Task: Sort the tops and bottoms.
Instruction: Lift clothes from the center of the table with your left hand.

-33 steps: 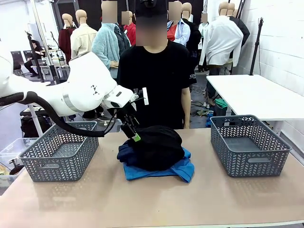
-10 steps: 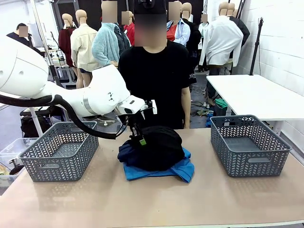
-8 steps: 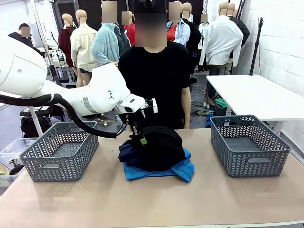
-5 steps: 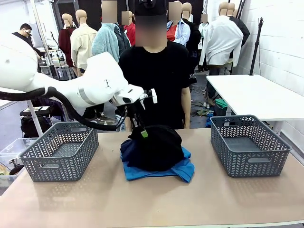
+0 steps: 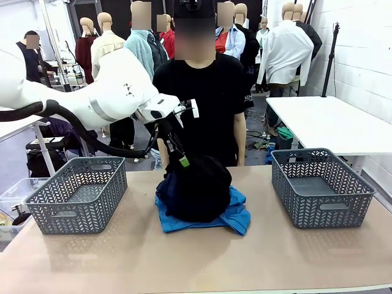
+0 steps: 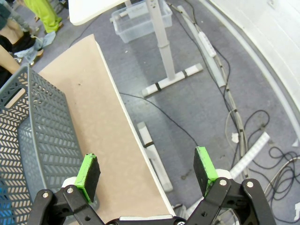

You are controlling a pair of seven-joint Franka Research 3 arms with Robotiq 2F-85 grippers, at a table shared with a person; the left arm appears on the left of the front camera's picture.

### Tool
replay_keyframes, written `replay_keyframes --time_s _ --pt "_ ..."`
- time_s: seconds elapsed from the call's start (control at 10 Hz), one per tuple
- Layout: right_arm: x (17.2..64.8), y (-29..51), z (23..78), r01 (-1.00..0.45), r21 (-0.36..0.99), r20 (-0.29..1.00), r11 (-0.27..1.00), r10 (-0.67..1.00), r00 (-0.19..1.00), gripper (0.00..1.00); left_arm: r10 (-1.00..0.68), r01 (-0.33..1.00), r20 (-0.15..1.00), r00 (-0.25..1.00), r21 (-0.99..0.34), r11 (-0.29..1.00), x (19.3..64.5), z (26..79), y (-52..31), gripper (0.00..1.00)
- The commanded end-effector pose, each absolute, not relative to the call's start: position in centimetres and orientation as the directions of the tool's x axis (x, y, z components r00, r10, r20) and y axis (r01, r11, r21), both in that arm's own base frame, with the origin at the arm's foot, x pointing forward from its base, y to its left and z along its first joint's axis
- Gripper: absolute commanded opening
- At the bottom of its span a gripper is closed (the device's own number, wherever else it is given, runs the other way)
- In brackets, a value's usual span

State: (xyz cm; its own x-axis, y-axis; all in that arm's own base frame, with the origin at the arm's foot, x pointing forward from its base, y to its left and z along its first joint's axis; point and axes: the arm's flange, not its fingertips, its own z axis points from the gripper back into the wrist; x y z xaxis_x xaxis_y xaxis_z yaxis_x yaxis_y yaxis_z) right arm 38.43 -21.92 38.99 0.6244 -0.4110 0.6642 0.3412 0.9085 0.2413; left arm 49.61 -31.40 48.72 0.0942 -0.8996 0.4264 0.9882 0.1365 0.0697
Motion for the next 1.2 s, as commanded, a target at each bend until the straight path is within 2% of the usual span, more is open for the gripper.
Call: replay_keyframes --time_s 0.0,0.2,0.3,0.8,1.0,1.1 --pt "38.4 -21.7 39.3 0.349 0.240 0.658 0.906 -0.416 0.628 1.00 -0.901 0.991 0.424 0.092 0.054 0.126 50.0 47.5 -31.3 0.40" --pt "38.4 -21.7 39.3 0.349 0.240 0.658 0.906 -0.416 0.628 1.00 -0.908 0.992 0.412 0.069 0.071 0.108 49.9 47.1 -31.2 0.04" --pt "38.4 -21.7 39.3 0.349 0.240 0.658 0.906 -0.416 0.628 1.00 -0.907 0.991 0.415 0.074 0.070 0.113 49.8 47.1 -31.2 0.00" --pt "38.4 -21.7 39.3 0.349 0.240 0.658 0.906 -0.416 0.628 1.00 -0.904 0.992 0.419 0.080 0.052 0.112 49.6 48.2 -30.8 0.00" --pt "38.4 -21.7 39.3 0.349 0.240 0.658 0.906 -0.416 0.628 1.00 -0.858 0.977 0.499 0.126 0.088 0.195 47.8 54.9 -29.9 0.00" --pt "38.4 -21.7 39.3 0.349 0.240 0.658 0.906 -0.416 0.628 1.00 -0.849 0.969 0.519 0.101 0.142 0.202 47.1 58.3 -29.7 0.00"
